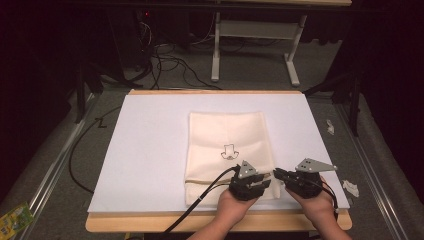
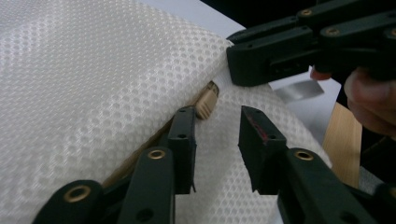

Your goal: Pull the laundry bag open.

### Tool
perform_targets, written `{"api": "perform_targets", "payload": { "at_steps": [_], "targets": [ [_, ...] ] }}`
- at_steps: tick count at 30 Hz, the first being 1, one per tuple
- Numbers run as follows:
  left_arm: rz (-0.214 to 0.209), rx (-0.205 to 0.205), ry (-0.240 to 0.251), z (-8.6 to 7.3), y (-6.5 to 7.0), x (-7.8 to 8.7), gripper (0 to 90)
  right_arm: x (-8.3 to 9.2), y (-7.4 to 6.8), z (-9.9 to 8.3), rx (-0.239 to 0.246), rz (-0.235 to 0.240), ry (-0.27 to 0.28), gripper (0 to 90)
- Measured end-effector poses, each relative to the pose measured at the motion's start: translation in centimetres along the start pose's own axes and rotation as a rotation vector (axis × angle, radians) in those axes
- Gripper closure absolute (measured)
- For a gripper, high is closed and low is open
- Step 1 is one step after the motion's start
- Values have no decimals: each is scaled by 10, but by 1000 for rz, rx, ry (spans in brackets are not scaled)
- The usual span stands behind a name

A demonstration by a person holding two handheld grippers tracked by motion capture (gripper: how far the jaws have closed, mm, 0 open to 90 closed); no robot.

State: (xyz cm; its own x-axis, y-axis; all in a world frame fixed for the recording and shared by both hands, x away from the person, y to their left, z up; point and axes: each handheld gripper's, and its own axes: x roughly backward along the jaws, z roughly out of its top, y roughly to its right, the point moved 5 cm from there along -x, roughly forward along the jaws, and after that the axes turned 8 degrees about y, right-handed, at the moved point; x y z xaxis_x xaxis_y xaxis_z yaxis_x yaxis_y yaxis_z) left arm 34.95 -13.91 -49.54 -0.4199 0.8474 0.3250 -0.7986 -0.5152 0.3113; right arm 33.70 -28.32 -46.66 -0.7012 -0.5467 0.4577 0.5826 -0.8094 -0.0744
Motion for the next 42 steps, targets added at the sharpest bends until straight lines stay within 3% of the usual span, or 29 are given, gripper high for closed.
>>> {"api": "perform_targets", "payload": {
  "at_steps": [8,11,18,24,28,31,33,38,39,42],
  "targets": [
    [44,-11,40,3,3,-7,829,2,1,1,-9,-1,12,854],
    [40,-18,49,3,5,-8,863,2,1,1,-10,-4,13,855],
    [39,-6,48,2,3,-3,873,3,-1,1,-8,1,13,856],
    [67,10,36,-1,-6,7,874,6,-1,0,-10,-9,15,859],
    [104,12,25,-4,-21,23,875,9,2,0,-22,-26,28,858],
    [107,26,10,-6,-29,32,874,10,4,0,-34,-28,32,858],
    [130,9,-6,-7,-36,41,874,10,3,-1,-29,-31,27,858],
    [186,26,-39,-10,-63,80,875,11,6,-1,-31,-43,30,858],
    [186,26,-39,-10,-63,80,874,11,7,-1,-32,-46,33,858],
    [223,55,-36,-12,-79,101,874,13,11,-1,-43,-60,35,858]
  ]
}}
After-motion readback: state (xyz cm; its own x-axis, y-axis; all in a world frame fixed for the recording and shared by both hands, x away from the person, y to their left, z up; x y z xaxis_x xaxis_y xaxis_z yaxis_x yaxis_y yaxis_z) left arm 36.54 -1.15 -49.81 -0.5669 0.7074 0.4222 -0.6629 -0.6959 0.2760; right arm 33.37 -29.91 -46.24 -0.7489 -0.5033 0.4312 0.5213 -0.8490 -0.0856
